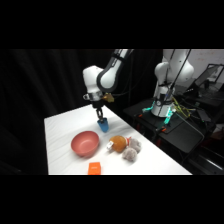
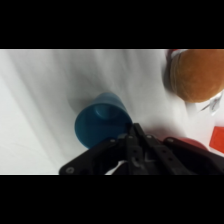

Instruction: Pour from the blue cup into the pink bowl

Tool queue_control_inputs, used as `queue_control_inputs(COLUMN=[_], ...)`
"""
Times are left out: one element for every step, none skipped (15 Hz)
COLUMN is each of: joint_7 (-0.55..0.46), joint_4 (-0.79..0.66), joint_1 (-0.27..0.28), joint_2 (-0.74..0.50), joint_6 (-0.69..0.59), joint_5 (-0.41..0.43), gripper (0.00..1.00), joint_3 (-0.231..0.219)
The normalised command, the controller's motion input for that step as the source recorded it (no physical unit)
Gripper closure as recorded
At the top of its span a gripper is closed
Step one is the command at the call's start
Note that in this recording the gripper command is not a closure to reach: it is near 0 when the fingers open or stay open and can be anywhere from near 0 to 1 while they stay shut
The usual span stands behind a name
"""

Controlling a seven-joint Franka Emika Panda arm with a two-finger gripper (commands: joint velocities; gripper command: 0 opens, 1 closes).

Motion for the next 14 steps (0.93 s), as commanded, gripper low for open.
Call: queue_control_inputs(joint_7=[0.17, 0.15, 0.14, 0.12, 0.13, 0.12, 0.11, 0.09, 0.09, 0.01, 0.03, 0.07, 0.16, 0.19], joint_4=[-0.27, -0.24, -0.21, -0.21, -0.21, -0.21, -0.21, -0.2, -0.19, -0.17, -0.13, -0.08, -0.06, -0.04], joint_1=[-0.005, -0.009, -0.011, -0.014, -0.008, -0.006, -0.008, -0.018, -0.032, -0.06, -0.067, -0.059, -0.04, -0.029], joint_2=[-0.32, -0.29, -0.27, -0.26, -0.27, -0.29, -0.33, -0.38, -0.46, -0.52, -0.62, -0.65, -0.69, -0.7], joint_6=[0.12, 0.11, 0.11, 0.11, 0.09, 0.07, 0.05, -0.02, -0.13, -0.21, -0.38, -0.56, -0.64, -0.57], joint_5=[-0.132, -0.126, -0.127, -0.12, -0.143, -0.16, -0.17, -0.182, -0.211, -0.164, -0.203, -0.257, -0.32, -0.306], gripper=[0.0, 0.0, 0.0, 0.0, 0.0, 0.0, 0.0, 0.0, 0.0, 0.02, 0.02, 0.0, 0.0, 0.0], joint_3=[0.028, 0.028, 0.024, 0.024, 0.015, 0.01, 0.003, -0.007, -0.03, -0.024, -0.048, -0.065, -0.077, -0.065])
